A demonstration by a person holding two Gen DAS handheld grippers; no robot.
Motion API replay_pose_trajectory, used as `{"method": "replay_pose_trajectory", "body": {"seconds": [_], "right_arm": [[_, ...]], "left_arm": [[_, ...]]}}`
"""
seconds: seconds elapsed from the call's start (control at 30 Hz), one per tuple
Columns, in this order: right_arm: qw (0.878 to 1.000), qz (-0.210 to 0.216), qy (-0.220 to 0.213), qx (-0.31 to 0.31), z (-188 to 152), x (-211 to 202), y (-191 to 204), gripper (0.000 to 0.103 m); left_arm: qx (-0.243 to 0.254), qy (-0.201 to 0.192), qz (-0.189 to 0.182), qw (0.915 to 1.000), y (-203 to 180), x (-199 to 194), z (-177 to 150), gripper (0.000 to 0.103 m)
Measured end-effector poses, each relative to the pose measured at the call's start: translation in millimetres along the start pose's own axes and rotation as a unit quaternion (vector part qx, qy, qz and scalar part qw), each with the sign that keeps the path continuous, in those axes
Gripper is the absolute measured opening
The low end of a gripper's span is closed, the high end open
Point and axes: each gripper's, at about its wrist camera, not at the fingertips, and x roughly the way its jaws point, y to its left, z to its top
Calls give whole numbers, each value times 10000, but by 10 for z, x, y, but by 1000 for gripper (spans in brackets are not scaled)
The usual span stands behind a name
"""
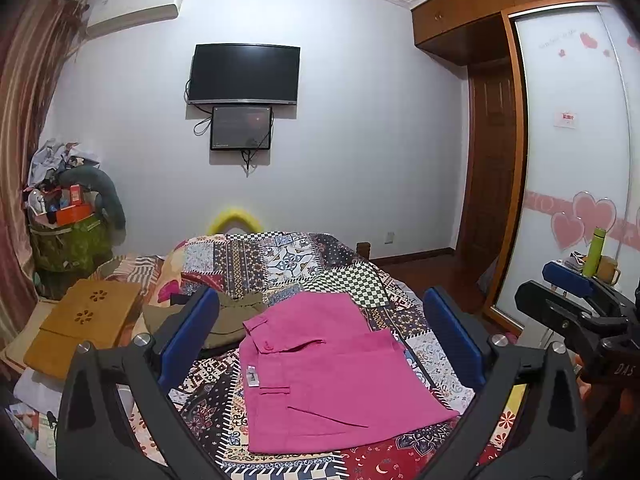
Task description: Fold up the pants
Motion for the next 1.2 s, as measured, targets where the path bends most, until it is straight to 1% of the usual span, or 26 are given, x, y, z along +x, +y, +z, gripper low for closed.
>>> {"method": "replay_pose_trajectory", "body": {"seconds": [0.4, 1.2], "right_arm": [[10000, -16, -7, 19, -5, 2, -35, 103], [10000, -50, -16, 29, -3, -5, -38, 103]], "left_arm": [[75, -4, 22, 10000, -9, -4, -11, 103], [22, -10, -20, 10000, 14, 13, -6, 103]]}}
